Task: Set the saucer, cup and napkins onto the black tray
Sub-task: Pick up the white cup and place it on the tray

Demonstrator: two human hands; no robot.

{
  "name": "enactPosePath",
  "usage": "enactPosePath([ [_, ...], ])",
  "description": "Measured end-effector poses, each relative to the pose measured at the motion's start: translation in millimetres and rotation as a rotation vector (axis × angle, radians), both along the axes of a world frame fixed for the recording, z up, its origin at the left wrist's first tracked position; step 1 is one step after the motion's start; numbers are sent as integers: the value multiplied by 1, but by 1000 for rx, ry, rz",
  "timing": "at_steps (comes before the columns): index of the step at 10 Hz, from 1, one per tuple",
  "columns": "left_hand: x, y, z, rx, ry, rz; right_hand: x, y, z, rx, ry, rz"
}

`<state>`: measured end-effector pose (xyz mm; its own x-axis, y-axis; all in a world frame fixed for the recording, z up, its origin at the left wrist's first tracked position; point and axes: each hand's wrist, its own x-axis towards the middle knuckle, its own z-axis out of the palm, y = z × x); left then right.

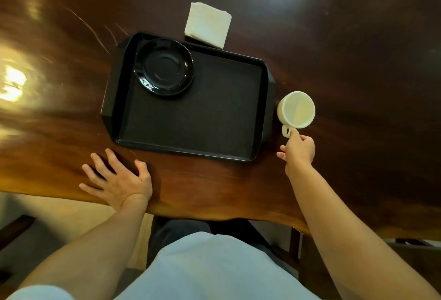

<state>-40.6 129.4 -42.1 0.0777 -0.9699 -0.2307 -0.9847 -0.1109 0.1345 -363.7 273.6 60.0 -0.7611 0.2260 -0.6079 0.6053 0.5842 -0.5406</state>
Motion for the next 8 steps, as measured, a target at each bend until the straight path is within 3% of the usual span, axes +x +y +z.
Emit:
enactPosePath([
  [4,1,0,-2,-17,-1,3,-23,-1,-7,-323,-242,-207],
  [8,1,1,-3,-30,-4,-2,-35,-8,-9,-419,-182,-211],
])
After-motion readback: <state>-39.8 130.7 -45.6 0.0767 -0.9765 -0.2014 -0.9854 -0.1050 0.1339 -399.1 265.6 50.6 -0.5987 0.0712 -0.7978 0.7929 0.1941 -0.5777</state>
